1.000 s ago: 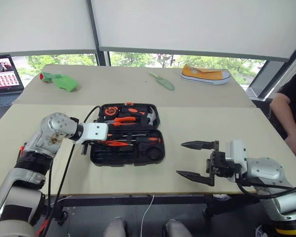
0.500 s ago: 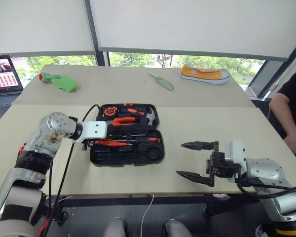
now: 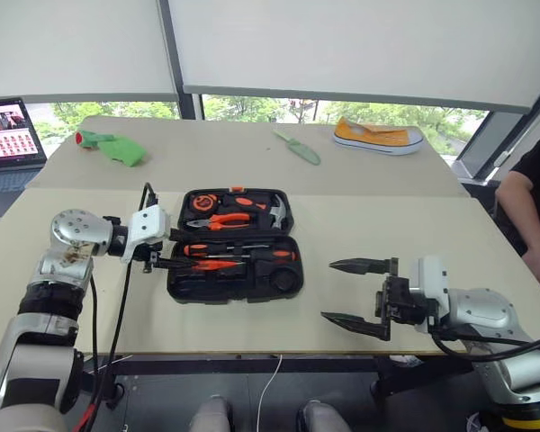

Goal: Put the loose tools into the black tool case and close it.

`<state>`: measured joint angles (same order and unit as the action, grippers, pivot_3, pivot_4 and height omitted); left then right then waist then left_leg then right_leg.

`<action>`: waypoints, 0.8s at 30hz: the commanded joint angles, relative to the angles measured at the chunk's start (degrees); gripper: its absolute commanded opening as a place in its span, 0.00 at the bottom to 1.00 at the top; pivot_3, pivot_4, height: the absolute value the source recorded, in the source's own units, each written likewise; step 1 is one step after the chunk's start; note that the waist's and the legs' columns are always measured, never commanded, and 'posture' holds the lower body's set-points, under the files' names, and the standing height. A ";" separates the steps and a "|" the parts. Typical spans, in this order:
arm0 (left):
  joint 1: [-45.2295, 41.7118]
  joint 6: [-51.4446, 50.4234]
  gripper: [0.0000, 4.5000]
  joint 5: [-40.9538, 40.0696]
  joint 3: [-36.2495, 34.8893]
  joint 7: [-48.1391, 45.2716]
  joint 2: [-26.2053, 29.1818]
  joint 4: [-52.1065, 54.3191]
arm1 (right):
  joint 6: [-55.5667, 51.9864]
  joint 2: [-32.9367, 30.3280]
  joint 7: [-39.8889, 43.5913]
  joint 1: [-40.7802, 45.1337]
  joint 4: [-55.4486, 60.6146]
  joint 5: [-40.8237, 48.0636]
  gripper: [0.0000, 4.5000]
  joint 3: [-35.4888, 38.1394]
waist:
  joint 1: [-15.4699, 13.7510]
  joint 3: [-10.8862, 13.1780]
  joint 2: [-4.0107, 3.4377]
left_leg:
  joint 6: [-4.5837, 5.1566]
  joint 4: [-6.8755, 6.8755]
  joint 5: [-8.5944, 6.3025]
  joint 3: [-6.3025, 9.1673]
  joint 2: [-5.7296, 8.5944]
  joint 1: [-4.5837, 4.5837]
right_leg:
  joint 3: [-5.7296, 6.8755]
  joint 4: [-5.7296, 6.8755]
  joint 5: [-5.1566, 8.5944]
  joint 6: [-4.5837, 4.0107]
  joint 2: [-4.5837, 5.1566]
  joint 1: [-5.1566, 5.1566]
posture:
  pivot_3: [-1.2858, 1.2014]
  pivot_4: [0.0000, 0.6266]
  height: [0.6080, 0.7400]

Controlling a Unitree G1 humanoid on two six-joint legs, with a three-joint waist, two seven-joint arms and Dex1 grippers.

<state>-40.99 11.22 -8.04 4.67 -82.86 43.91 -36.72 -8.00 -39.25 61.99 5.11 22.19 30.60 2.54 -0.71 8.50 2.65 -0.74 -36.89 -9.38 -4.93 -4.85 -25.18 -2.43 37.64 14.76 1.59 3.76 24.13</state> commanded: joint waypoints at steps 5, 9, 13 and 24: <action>1.70 0.77 0.01 -0.59 -1.03 2.93 -2.86 0.37 | 0.23 0.37 -0.18 -0.42 1.21 0.70 1.00 0.78 | 0.06 0.00 0.00 | 0.00 0.00 0.00 0.00 0.00 0.00 | 0.00 0.00 0.00 -0.01 -0.01 0.01 | 0.52 0.24 1.00; 2.00 0.69 0.01 0.10 -0.66 4.23 -3.87 -0.31 | 0.33 0.35 -0.45 -1.41 1.65 0.67 1.00 1.06 | 0.05 0.00 0.00 | 0.00 0.00 0.00 0.01 0.00 0.00 | 0.00 0.00 0.00 0.00 -0.01 0.00 | 0.52 0.24 1.00; 2.34 0.50 0.01 0.66 0.01 4.61 -4.37 -0.43 | 0.27 0.45 -0.88 -1.77 1.84 0.63 1.00 1.04 | 0.06 0.00 0.00 | 0.00 0.00 0.00 0.01 0.00 0.00 | 0.00 0.01 0.00 0.00 -0.01 0.00 | 0.52 0.24 1.00; 4.18 0.50 0.01 3.47 1.29 8.56 -5.97 -1.57 | 0.61 0.67 -1.48 -1.99 1.60 0.36 1.00 0.88 | 0.04 -0.01 0.00 | 0.00 -0.01 0.00 0.02 0.00 0.01 | 0.00 0.01 -0.01 0.00 -0.01 -0.02 | 0.52 0.24 1.00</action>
<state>-37.66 12.21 -5.94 5.18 -74.83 37.90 -37.69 -7.99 -38.84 60.92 3.12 22.18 30.55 2.55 -0.67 8.49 2.65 -0.74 -36.90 -9.38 -4.90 -4.85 -25.17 -2.43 37.65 14.75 1.58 3.75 24.10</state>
